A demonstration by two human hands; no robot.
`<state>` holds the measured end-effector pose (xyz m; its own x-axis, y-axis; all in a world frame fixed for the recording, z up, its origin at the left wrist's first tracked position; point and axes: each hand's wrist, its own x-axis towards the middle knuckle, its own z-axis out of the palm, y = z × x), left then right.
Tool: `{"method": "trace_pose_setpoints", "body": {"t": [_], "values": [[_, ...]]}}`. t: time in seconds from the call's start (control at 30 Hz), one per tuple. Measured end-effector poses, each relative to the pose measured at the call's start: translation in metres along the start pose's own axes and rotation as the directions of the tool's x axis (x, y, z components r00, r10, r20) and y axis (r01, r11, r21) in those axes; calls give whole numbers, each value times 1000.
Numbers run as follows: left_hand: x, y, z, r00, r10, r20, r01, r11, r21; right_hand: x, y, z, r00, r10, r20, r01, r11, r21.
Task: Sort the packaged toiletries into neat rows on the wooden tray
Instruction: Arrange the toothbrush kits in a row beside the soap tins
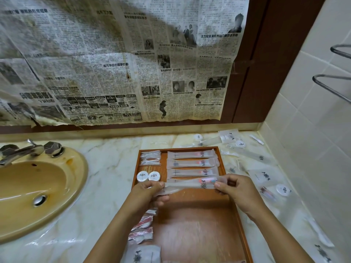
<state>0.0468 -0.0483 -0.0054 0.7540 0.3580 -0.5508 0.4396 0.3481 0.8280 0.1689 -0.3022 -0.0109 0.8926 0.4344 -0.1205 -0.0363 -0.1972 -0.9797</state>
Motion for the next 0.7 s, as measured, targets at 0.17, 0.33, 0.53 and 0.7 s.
{"method": "trace_pose_setpoints", "body": {"t": [0.17, 0.33, 0.53, 0.7], "values": [[0, 4, -2, 995, -77, 66, 77, 997, -7, -8, 0, -2, 992, -109, -57, 105, 993, -57], [0, 5, -1, 994, -86, 67, 87, 996, -6, -14, -3, -3, 988, -150, -47, 148, 987, -56], [1, 5, 0, 1000, 8, 21, -9, 999, 48, -10, -2, -3, 998, -44, -37, 44, 999, -3], [0, 4, -2, 992, 126, 6, -125, 973, 191, -7, 4, -5, 991, 129, -22, -129, 991, 21]]}}
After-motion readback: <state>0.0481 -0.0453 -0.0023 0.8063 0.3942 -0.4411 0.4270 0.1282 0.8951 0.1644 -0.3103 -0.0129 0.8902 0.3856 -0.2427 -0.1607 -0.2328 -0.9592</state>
